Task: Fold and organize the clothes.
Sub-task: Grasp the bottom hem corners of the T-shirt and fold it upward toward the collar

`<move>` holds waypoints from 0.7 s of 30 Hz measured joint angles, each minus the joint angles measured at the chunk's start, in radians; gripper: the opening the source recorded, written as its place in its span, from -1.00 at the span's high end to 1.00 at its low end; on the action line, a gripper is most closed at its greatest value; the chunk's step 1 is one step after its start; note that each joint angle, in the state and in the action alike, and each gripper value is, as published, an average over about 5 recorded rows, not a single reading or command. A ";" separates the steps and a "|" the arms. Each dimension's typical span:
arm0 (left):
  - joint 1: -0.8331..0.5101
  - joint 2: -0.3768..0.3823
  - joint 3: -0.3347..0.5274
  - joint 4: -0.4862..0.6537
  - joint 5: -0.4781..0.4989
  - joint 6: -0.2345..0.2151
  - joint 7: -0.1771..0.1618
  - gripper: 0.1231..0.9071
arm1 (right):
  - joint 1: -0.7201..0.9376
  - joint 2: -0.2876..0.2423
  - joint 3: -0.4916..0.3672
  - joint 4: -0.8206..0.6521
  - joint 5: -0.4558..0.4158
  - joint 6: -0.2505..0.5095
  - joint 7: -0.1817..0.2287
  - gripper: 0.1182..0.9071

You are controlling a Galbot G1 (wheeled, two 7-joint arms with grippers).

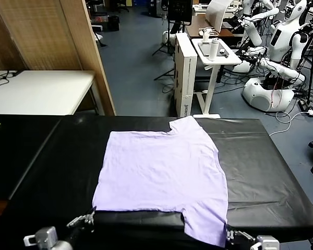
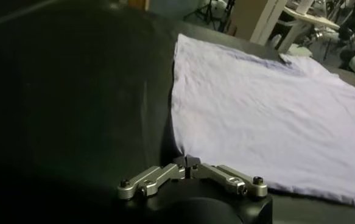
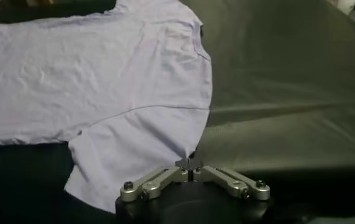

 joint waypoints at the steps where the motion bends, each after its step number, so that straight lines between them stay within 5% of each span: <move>1: 0.006 -0.001 -0.005 -0.007 -0.001 -0.004 0.000 0.93 | 0.013 -0.005 0.006 -0.005 0.015 0.009 -0.007 0.95; 11: -0.064 -0.056 0.020 0.010 0.024 -0.038 0.019 0.93 | 0.225 -0.070 0.017 -0.104 0.131 0.058 -0.030 0.95; 21: -0.262 -0.096 0.096 0.102 0.052 -0.055 0.032 0.93 | 0.499 -0.093 -0.104 -0.317 0.124 0.070 -0.026 0.95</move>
